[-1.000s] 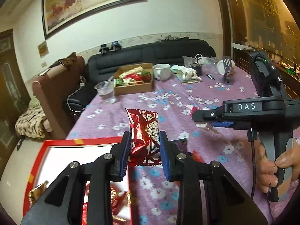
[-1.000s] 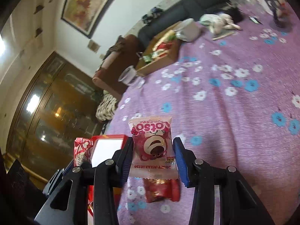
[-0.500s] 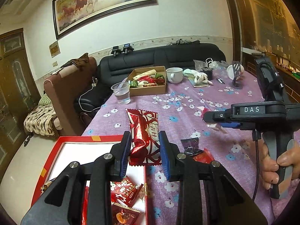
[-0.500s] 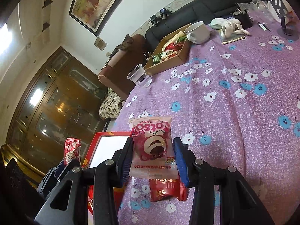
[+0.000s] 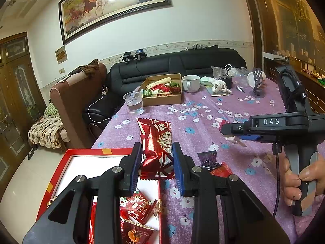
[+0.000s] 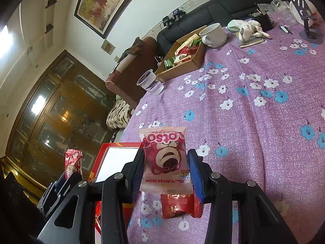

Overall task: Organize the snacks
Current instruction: 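Carry both packets over the tray and open both tools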

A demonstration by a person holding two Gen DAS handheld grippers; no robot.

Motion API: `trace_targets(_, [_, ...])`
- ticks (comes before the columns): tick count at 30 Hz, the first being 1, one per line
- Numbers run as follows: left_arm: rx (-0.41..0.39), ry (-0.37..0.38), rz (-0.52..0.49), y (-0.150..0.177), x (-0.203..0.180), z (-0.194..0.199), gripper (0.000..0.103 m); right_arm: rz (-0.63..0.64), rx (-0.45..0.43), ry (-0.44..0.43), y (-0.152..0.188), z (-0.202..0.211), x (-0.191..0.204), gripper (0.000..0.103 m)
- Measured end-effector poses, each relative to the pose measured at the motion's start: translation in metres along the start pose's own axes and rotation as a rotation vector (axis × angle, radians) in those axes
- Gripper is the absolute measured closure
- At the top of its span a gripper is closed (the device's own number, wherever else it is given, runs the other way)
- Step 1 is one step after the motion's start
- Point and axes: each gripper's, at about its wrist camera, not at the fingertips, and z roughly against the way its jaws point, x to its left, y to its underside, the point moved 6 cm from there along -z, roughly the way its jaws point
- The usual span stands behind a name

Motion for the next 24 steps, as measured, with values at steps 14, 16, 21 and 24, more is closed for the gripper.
trace_targets(14, [0.010, 0.002, 0.000, 0.0019, -0.0007, -0.0019, 0.076, -0.004, 0.003, 0.002, -0.0002, -0.0003, -0.0017, 0.060])
trace_targets(16, [0.013, 0.003, 0.001, 0.0026, -0.0006, -0.0027, 0.076, -0.003, 0.002, 0.004, -0.0003, -0.0002, -0.0017, 0.060])
trace_targets(21, [0.021, 0.005, 0.002, 0.0048, -0.0008, -0.0051, 0.076, -0.004, 0.005, 0.002, -0.0008, -0.0004, -0.0033, 0.060])
trace_targets(24, [0.026, 0.004, 0.003, 0.0057, -0.0001, -0.0063, 0.076, -0.005, 0.004, 0.003, -0.0009, -0.0002, -0.0030, 0.060])
